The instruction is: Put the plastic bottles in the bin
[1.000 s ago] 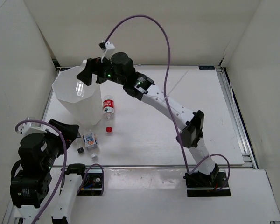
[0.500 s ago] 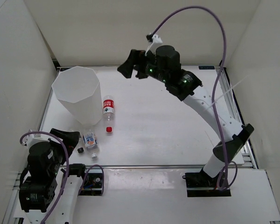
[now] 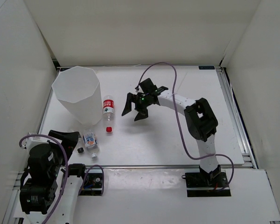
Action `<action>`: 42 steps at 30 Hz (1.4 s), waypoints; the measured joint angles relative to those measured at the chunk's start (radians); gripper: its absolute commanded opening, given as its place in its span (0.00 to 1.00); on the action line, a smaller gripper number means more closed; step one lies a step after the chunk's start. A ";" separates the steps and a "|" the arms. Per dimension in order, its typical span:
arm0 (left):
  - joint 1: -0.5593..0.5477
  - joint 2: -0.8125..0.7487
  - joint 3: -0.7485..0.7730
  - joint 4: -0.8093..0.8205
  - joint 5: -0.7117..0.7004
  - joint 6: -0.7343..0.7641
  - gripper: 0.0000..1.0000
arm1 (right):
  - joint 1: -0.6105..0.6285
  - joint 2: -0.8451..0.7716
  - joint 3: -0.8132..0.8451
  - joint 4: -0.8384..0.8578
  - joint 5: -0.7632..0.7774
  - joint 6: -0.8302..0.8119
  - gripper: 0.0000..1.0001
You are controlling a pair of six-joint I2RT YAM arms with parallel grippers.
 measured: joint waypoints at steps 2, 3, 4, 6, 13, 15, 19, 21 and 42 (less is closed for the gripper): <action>0.000 -0.012 0.000 0.001 -0.002 -0.008 1.00 | 0.014 0.042 0.008 0.034 -0.045 0.022 0.99; 0.000 -0.016 0.000 0.001 -0.002 -0.011 1.00 | 0.023 0.063 0.016 0.047 -0.062 0.033 0.99; 0.000 -0.021 0.000 0.001 -0.003 -0.014 1.00 | 0.030 0.085 0.029 0.056 -0.075 0.038 0.99; 0.000 -0.029 -0.003 0.002 -0.002 -0.018 1.00 | 0.041 0.137 0.080 0.066 -0.097 0.055 0.99; 0.000 -0.051 -0.033 -0.001 0.005 -0.022 1.00 | 0.051 0.341 0.310 0.109 -0.148 0.116 0.99; 0.000 -0.051 -0.033 -0.001 0.009 -0.022 1.00 | 0.050 0.393 0.366 0.123 -0.156 0.135 0.99; 0.000 -0.051 -0.033 -0.001 0.023 -0.022 1.00 | 0.048 0.449 0.423 0.161 -0.190 0.194 0.99; 0.000 -0.051 -0.033 -0.001 0.024 -0.022 1.00 | 0.047 0.474 0.447 0.190 -0.209 0.222 0.99; 0.000 -0.016 -0.106 0.001 0.053 -0.028 1.00 | 0.008 0.424 0.271 0.318 -0.293 0.260 0.35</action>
